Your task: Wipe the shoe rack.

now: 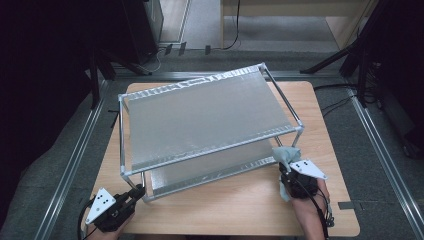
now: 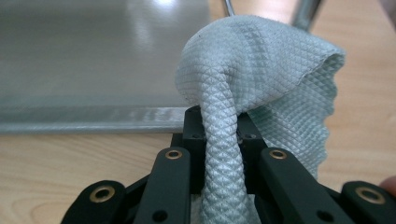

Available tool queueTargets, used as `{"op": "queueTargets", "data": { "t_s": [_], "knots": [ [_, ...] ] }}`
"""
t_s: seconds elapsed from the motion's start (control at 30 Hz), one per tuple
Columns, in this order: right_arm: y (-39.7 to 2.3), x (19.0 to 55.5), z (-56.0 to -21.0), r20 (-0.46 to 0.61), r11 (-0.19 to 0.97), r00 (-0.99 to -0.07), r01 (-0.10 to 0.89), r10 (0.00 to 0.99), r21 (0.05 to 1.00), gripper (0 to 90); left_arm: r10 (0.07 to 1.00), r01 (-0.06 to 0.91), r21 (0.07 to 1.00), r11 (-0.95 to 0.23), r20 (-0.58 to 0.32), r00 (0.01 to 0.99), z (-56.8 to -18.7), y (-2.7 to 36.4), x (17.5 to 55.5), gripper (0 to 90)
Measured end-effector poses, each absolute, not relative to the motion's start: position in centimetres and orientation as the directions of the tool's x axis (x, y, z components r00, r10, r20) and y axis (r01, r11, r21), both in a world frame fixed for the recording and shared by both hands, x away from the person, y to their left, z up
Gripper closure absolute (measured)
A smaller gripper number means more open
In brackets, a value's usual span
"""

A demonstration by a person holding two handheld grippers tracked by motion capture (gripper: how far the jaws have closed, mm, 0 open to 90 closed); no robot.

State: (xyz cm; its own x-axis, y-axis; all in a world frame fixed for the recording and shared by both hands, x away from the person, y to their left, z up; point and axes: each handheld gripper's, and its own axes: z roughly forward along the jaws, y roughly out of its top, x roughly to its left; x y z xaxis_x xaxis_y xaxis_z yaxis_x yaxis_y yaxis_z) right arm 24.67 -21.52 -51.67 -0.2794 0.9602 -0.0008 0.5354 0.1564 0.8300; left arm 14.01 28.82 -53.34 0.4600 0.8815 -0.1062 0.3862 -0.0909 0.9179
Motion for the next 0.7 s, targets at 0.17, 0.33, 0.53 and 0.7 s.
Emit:
{"op": "queueTargets", "data": {
  "t_s": [0.17,0.33,0.53,0.7],
  "knots": [
    [-21.8,25.7,-51.8,0.022,0.123,-0.242,0.569,0.970,0.813,78.8,0.880,0.386,0.918,-0.094,-0.104,0.463,-53.3,28.8,14.0,80.5],
    [-21.4,25.5,-47.8,0.035,0.077,-0.230,0.459,0.973,0.885,79.4,0.881,0.388,0.917,-0.091,-0.108,0.461,-53.3,28.7,14.0,80.5],
    [-19.4,26.1,-46.0,-0.114,0.206,-0.247,0.387,0.962,0.899,79.8,0.881,0.387,0.918,-0.090,-0.108,0.461,-53.3,28.7,14.0,80.5],
    [-19.6,28.0,-50.9,-0.157,0.238,-0.198,0.507,0.968,0.829,80.3,0.880,0.387,0.918,-0.091,-0.108,0.462,-53.3,28.7,13.9,80.5]
  ]
}}
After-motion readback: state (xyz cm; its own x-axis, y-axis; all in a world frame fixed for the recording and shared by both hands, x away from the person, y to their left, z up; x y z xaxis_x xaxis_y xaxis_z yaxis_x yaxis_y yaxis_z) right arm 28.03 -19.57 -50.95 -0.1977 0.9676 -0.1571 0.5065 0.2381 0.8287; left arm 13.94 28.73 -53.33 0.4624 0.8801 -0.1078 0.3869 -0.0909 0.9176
